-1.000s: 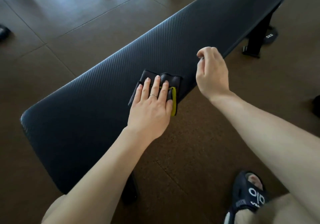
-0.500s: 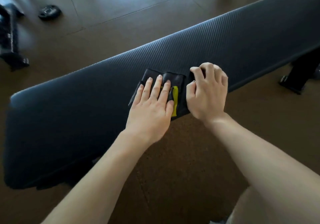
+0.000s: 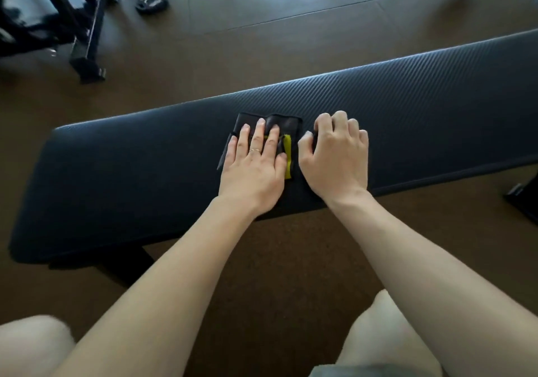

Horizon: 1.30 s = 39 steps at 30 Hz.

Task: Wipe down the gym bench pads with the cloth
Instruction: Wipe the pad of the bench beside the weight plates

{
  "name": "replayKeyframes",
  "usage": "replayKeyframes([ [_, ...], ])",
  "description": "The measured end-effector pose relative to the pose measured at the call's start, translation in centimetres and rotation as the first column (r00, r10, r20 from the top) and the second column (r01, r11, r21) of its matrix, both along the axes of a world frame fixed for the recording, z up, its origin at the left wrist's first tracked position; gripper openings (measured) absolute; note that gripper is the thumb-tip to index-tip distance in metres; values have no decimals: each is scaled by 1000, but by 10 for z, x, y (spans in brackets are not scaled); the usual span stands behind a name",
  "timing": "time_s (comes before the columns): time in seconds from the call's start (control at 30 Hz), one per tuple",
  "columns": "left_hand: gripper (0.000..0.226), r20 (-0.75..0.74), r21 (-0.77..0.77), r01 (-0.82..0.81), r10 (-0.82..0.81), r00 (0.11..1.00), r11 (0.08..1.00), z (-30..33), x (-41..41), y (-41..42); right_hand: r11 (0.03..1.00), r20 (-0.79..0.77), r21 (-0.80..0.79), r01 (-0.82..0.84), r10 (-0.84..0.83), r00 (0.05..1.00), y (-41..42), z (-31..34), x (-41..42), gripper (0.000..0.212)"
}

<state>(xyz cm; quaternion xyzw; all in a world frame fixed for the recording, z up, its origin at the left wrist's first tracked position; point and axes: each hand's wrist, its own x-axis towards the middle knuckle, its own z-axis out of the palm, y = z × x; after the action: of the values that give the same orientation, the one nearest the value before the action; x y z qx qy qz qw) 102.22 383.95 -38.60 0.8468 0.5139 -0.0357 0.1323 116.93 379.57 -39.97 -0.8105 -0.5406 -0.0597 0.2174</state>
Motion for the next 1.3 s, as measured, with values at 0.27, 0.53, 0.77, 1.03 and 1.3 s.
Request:
replayKeyframes([
  [0.27,60,-20,-27,57,-57,998,998,-1,39,49,989,-85,135,60,-49,995,0,-8,3,28],
  [0.53,58,-16,3,301,-301,954,954,10,-26,-20,946,-195,302,115,-57,979,-9,-11,7,33],
  [0.77,59,-11,-15,379,-379,925,925,1,34,65,942,-136,275,193,-160,978,-2,-10,2,32],
  [1.03,60,31,-26,435,-434,900,900,6,29,71,909,-129,306,281,-253,959,1,-11,0,29],
  [1.3,57,3,-35,490,-490,872,871,7,2,85,894,-141,295,336,-307,941,1,-12,-1,31],
])
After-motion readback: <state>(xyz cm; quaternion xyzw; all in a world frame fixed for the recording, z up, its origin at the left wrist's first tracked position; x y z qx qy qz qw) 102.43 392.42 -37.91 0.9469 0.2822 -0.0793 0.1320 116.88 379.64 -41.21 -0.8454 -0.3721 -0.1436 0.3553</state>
